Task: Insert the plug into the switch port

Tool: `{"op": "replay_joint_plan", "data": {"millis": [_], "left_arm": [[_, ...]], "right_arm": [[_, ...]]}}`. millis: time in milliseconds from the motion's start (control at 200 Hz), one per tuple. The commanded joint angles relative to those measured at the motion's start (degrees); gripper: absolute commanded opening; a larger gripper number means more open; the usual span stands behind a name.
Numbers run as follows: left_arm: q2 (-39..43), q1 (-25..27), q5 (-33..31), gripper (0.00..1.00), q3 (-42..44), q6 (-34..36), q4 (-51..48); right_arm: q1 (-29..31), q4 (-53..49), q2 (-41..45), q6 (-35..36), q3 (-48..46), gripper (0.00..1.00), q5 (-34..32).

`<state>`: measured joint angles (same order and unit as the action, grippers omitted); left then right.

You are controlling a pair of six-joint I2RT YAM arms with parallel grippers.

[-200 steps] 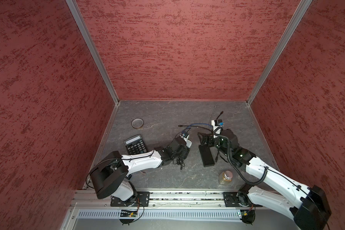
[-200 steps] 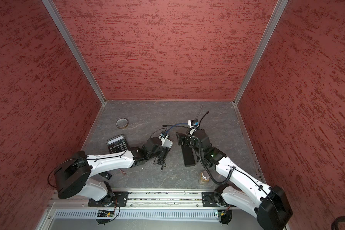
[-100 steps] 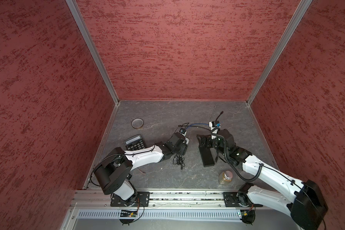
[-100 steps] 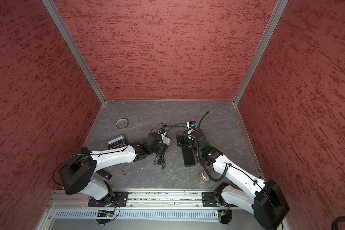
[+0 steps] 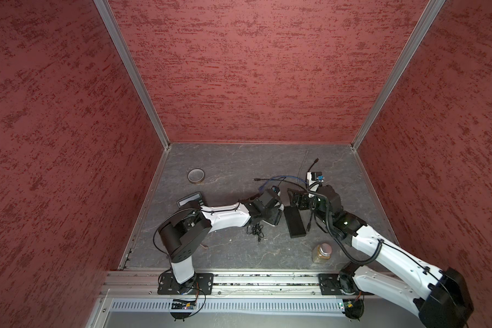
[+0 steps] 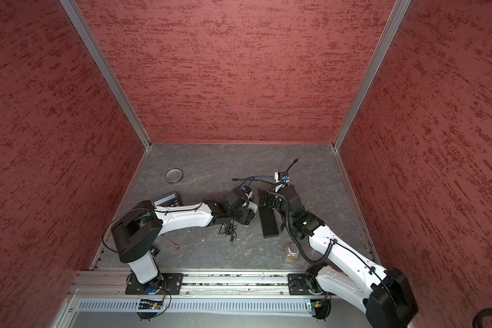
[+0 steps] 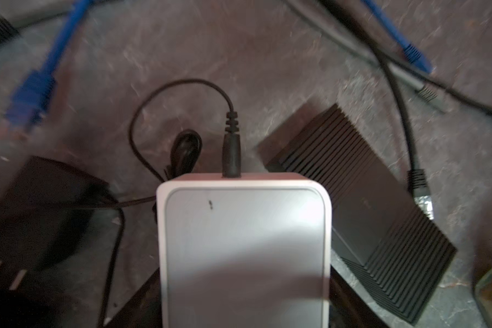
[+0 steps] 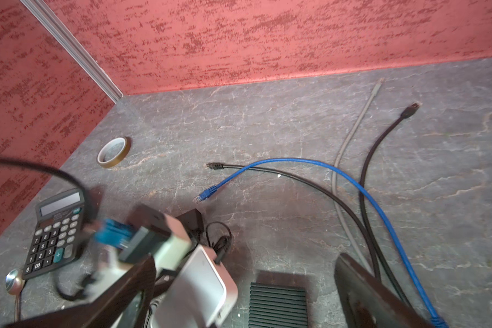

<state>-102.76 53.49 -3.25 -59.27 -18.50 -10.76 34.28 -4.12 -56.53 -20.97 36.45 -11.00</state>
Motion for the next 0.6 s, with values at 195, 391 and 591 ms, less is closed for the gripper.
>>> {"op": "replay_joint_plan", "data": {"millis": [195, 391, 591], "left_arm": [[-3.83, 0.34, -4.20, 0.40, -1.56, -5.66, -8.75], [-5.03, -1.51, -10.73, 0.42, -0.32, -5.64, -14.42], [-6.72, -2.67, -14.94, 0.43, 2.17, -1.09, -13.80]], "right_arm": [[-0.45, -1.81, -0.13, 0.01, 0.25, 0.99, -1.51], [-0.53, -0.99, -0.98, 0.32, 0.16, 0.99, -1.28], [-0.62, -0.88, -2.69, 0.58, 0.81, 0.99, -0.23]]}}
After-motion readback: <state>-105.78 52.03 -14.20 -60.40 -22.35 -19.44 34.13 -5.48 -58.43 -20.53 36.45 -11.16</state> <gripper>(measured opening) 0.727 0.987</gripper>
